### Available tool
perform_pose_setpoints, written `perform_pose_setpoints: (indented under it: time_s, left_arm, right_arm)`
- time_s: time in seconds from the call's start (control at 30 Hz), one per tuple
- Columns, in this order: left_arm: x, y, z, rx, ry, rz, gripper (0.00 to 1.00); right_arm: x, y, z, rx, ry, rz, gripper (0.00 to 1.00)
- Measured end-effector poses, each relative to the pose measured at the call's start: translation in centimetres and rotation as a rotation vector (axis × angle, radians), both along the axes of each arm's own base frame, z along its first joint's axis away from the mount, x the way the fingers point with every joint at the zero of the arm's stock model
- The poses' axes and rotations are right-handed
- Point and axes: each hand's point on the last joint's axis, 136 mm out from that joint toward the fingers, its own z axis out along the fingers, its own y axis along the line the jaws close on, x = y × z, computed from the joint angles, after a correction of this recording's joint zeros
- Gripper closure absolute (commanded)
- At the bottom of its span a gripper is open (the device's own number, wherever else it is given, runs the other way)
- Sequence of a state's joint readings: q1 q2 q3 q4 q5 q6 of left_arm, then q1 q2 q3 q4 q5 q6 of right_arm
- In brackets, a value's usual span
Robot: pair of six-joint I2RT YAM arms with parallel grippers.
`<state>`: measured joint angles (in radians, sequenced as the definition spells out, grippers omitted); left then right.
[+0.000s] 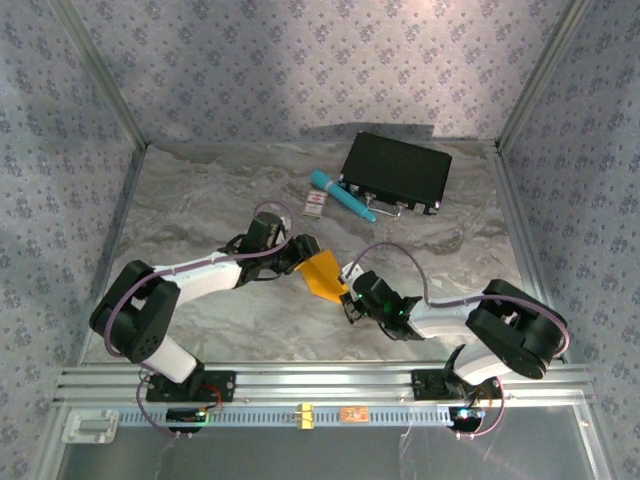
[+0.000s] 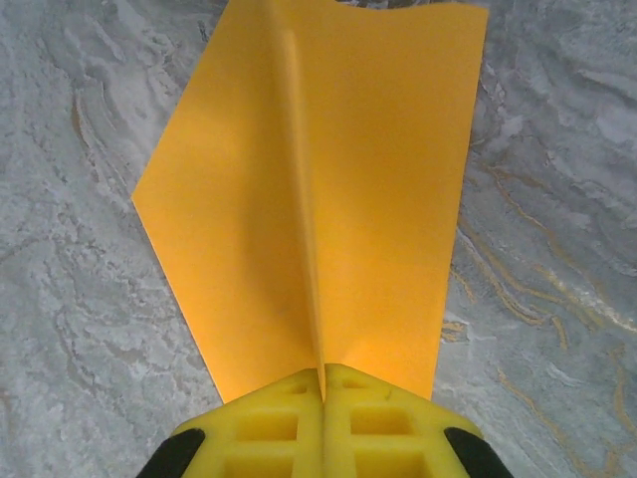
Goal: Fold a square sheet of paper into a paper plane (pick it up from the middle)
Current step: Fourth fold the wing at the center of the table.
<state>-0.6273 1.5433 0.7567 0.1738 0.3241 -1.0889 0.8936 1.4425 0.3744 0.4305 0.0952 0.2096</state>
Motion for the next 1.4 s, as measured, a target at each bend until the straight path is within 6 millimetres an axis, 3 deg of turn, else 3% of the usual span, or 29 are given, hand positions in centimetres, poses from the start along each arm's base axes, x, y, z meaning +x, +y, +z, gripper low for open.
perform_pose_setpoints:
  time_s: [0.43,1.07,1.4]
  left_arm:
    - [-0.2,0.2,-0.4,0.016,0.013,-0.003,0.44]
    - [-0.2,0.2,-0.5,0.009,0.021,0.003,0.80]
    - [-0.7,-0.4,-3.1,0.034,0.071,-0.014,0.92]
  right_arm:
    - [0.5,1.4,1.0,0.206,0.222,0.003,0.97]
    - [0.4,2.2,-0.3,0.301,0.398,-0.052,0.98]
    - [0.8,1.5,-0.3,0.377,0.434,-0.099,0.98]
